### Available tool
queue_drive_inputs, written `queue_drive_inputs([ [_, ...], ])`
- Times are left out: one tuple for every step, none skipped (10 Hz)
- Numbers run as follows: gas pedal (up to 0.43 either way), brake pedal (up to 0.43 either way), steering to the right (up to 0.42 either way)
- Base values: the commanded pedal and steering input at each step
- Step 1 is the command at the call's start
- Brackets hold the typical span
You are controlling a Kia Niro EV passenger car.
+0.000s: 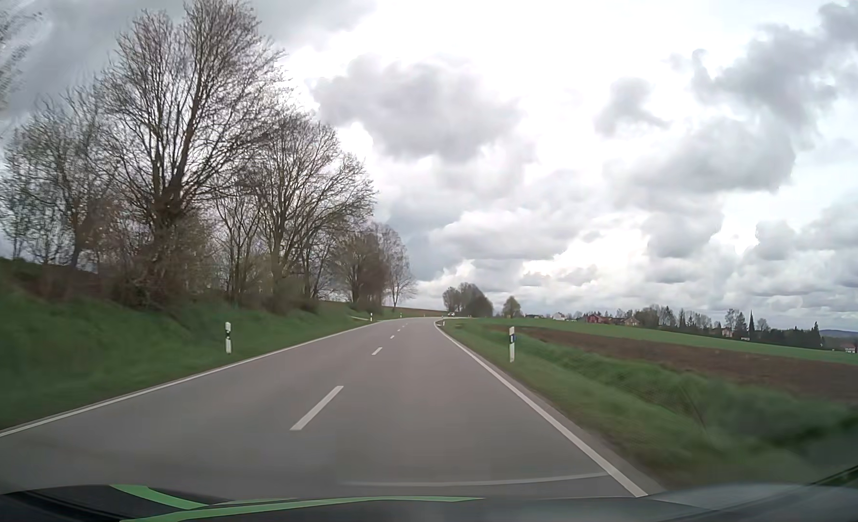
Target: Follow the waypoints while adhering to traffic rules and regulations
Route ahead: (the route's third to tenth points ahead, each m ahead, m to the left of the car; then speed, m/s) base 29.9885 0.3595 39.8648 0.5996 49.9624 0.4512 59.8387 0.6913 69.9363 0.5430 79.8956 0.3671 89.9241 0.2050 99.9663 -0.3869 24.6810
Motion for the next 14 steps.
queue_drive_inputs([
  [0.248,0.000,-0.002],
  [0.248,0.000,-0.002],
  [0.248,0.000,-0.002],
  [0.248,0.000,-0.002],
  [0.248,0.000,-0.001],
  [0.248,0.000,-0.001],
  [0.248,0.000,-0.001],
  [0.248,0.000,-0.001],
  [0.248,0.000,-0.001],
  [0.248,0.000,-0.001],
  [0.248,0.000,-0.001],
  [0.248,0.000,-0.001],
  [0.248,0.000,-0.001],
  [0.248,0.000,0.000],
])
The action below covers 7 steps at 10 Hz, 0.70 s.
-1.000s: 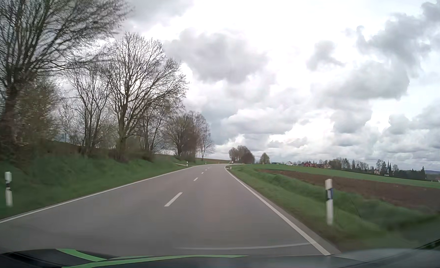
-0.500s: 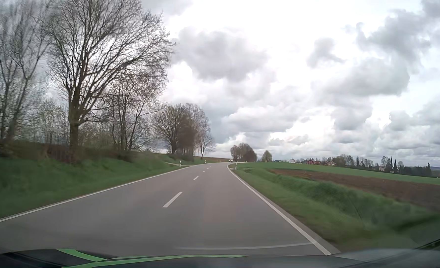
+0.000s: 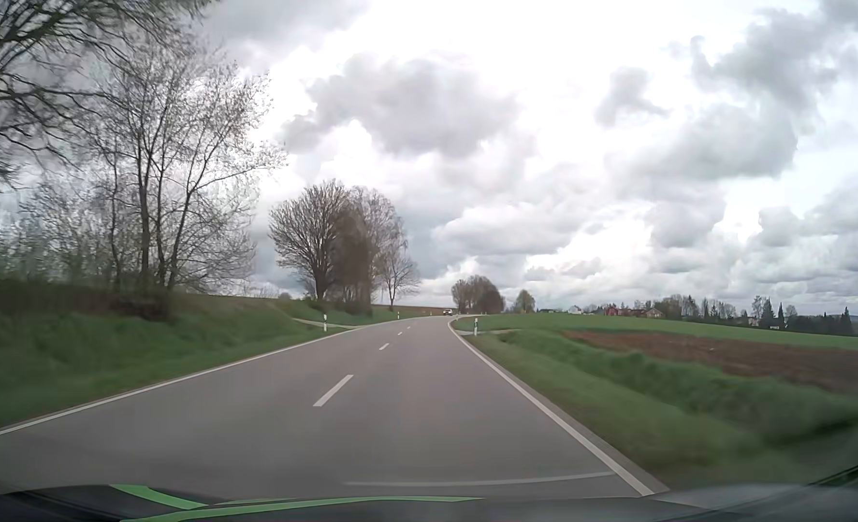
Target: Follow the waypoints while adhering to traffic rules and regulations
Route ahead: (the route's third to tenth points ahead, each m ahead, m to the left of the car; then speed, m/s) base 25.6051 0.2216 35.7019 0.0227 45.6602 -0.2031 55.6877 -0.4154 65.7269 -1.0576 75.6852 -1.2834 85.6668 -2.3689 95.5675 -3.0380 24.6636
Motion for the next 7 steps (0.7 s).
queue_drive_inputs([
  [0.248,0.000,0.000],
  [0.248,0.000,0.001],
  [0.248,0.000,0.001],
  [0.248,0.000,0.002],
  [0.248,0.000,0.003],
  [0.248,0.000,0.003],
  [0.248,0.000,0.004],
])
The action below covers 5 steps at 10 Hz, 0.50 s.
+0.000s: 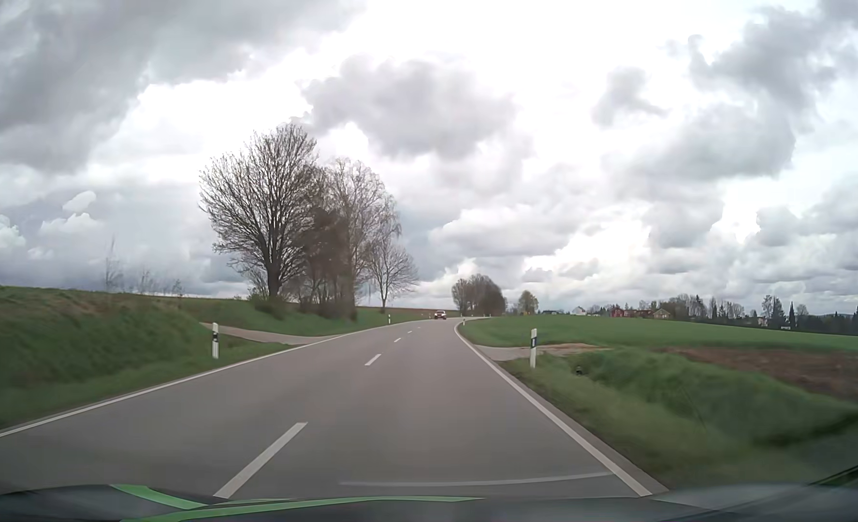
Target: Follow the waypoints while adhering to traffic rules and regulations
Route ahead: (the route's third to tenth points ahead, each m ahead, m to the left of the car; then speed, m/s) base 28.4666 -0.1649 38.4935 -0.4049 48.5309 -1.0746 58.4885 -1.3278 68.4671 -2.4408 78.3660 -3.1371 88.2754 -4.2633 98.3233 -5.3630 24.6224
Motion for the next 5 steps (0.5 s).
queue_drive_inputs([
  [0.248,0.000,0.004],
  [0.248,0.000,0.004],
  [0.248,0.000,0.004],
  [0.248,0.000,0.004],
  [0.248,0.000,0.004],
])
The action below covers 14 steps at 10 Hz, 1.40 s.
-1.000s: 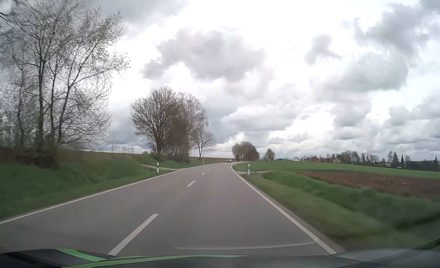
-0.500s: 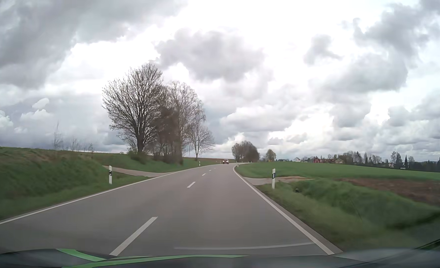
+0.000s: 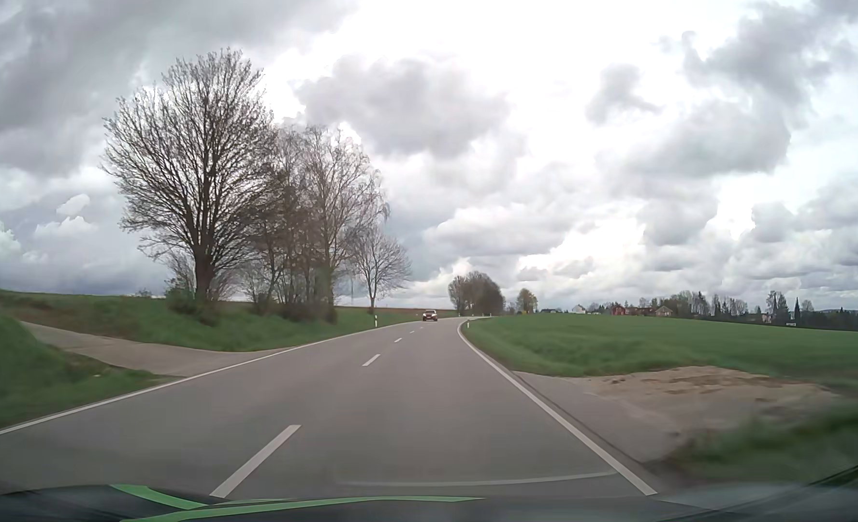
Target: Follow the waypoints while adhering to traffic rules and regulations
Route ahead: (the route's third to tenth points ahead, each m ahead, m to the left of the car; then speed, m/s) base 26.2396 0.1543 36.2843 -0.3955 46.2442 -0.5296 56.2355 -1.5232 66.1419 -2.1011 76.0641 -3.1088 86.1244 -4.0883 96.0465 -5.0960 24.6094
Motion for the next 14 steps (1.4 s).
queue_drive_inputs([
  [0.248,0.000,0.004],
  [0.248,0.000,0.004],
  [0.248,0.000,0.004],
  [0.248,0.000,0.004],
  [0.248,0.000,0.005],
  [0.248,0.000,0.005],
  [0.248,0.000,0.005],
  [0.248,0.000,0.005],
  [0.248,0.000,0.006],
  [0.248,0.000,0.006],
  [0.248,0.000,0.006],
  [0.248,0.000,0.006],
  [0.248,0.000,0.007],
  [0.248,0.000,0.008],
])
